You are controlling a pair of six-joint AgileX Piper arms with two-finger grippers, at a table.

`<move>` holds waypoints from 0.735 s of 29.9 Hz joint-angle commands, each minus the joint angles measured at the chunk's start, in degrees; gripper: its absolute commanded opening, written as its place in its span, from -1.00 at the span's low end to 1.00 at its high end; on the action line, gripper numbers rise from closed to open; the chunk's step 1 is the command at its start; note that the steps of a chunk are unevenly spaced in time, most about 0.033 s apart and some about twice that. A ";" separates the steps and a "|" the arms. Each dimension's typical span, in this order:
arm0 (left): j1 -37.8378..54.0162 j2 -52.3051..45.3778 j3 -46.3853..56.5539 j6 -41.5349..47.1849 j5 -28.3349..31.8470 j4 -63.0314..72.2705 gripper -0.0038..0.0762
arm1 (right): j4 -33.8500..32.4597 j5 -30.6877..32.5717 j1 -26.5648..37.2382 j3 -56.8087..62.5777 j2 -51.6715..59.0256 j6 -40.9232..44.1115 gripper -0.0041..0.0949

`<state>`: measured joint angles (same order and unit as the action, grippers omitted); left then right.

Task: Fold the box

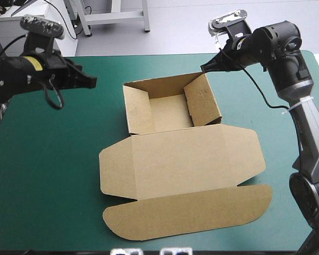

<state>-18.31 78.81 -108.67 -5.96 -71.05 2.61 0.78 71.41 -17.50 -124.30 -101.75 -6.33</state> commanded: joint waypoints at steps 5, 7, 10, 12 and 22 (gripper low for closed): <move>-0.16 -18.71 22.33 0.37 8.33 -4.48 -0.92 | -2.04 0.27 0.27 -1.38 -2.58 -2.19 -0.51; -0.16 -23.88 28.14 0.45 11.50 -4.33 -0.92 | -1.32 0.27 0.27 -1.38 -4.23 -2.19 -0.27; -0.16 -31.23 36.75 0.63 15.82 -4.33 -0.92 | -0.43 0.37 0.27 -1.38 -7.00 -1.32 -0.04; -0.16 -36.63 42.55 1.35 18.77 -4.25 -0.92 | 0.85 0.37 0.27 -1.38 -9.06 -0.66 -0.03; -0.16 -59.91 64.87 5.96 22.73 -4.96 -0.92 | 1.70 0.37 0.27 -1.38 -17.94 0.34 -0.04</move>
<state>-18.31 23.14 -46.24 -1.07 -53.10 -1.79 2.49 71.25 -17.50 -124.24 -121.61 -6.24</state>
